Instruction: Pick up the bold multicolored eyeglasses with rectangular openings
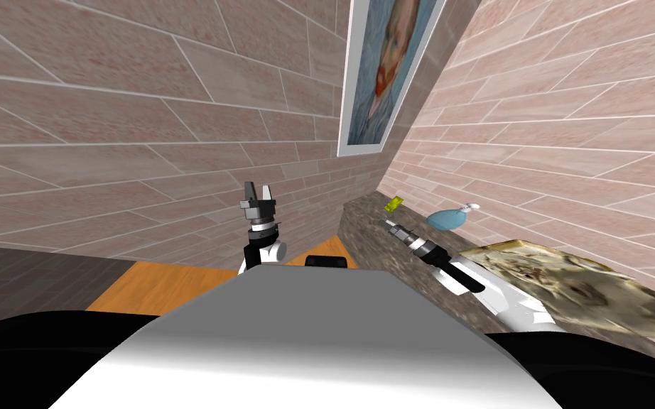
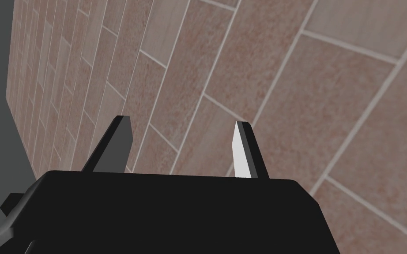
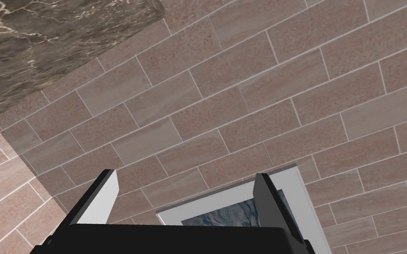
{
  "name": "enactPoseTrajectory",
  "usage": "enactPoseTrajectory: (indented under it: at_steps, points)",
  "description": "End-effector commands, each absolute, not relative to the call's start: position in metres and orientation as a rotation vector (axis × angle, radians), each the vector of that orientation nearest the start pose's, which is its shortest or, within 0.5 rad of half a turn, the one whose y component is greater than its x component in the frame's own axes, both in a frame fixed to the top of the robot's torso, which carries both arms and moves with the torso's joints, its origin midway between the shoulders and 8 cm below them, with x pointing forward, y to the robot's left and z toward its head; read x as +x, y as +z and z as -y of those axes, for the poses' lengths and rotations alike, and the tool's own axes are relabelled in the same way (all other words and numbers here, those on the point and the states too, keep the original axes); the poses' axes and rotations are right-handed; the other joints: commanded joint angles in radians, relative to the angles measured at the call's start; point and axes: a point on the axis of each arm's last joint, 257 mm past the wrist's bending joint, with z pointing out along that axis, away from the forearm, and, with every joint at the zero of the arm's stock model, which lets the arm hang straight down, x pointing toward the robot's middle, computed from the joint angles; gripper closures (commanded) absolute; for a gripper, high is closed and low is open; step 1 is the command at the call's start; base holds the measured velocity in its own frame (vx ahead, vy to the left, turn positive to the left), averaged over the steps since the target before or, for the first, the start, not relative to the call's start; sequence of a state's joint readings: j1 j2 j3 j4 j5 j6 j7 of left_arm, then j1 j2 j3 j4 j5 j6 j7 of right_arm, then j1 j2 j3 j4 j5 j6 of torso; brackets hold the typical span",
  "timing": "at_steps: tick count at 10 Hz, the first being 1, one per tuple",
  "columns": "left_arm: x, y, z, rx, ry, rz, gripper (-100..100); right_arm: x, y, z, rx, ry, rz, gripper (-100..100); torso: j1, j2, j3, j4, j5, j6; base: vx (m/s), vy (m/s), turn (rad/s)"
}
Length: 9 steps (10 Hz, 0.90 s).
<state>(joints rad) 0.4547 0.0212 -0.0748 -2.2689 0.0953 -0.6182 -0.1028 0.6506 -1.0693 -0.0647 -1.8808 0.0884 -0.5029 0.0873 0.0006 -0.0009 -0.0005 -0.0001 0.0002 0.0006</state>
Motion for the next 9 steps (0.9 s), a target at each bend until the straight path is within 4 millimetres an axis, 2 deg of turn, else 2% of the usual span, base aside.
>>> enactPoseTrajectory:
  at_steps: [1,2,3,4,5,6,7,8,9]
  points:
    - [0.329,0.054,-0.259,-0.565,-1.383,-0.489,0,0.346,-0.205,0.371,0.001,0.681,-1.854,-100,0.000,0.000,0.000,0.000,0.000,0.000,0.025,0.013,0.089]
    - [0.329,0.054,-0.259,-0.565,-1.383,-0.489,0,0.347,-0.204,0.372,-0.026,0.673,-1.869,-100,0.000,0.000,0.000,0.000,0.000,0.000,0.022,0.010,0.040]
    - [0.329,0.054,-0.259,-0.565,-1.383,-0.489,0,0.337,-0.223,0.383,-0.030,0.644,-1.935,-100,0.000,0.000,0.000,0.000,0.000,0.000,0.026,0.013,0.077]
    - [0.329,0.054,-0.259,-0.565,-1.383,-0.489,0,0.338,-0.222,0.384,-0.055,0.636,-1.948,-100,0.000,0.000,0.000,0.000,0.000,0.000,0.020,0.007,0.036]
    - [0.329,0.054,-0.259,-0.565,-1.383,-0.489,0,0.327,-0.241,0.397,-0.059,0.605,-2.015,-100,0.000,0.000,0.000,0.000,0.000,0.000,0.024,0.010,0.077]
    - [0.329,0.054,-0.259,-0.565,-1.383,-0.489,0,0.328,-0.239,0.398,-0.084,0.596,-2.027,-100,0.000,0.000,0.000,0.000,0.000,0.000,0.023,0.009,0.034]
    - [0.329,0.054,-0.259,-0.565,-1.383,-0.489,0,0.317,-0.257,0.412,-0.087,0.563,-2.092,-100,0.000,0.000,0.000,0.000,0.000,0.000,0.027,0.007,0.052]
    - [0.329,0.054,-0.259,-0.565,-1.383,-0.489,0,0.318,-0.254,0.413,-0.115,0.552,-2.105,-100,-0.001,-0.001,0.000,0.000,0.000,0.000,0.024,0.004,0.034]
    - [0.329,0.054,-0.259,-0.565,-1.383,-0.489,0,0.306,-0.270,0.428,-0.117,0.516,-2.167,-100,0.000,0.000,0.000,0.000,0.000,0.000,0.027,0.007,0.055]
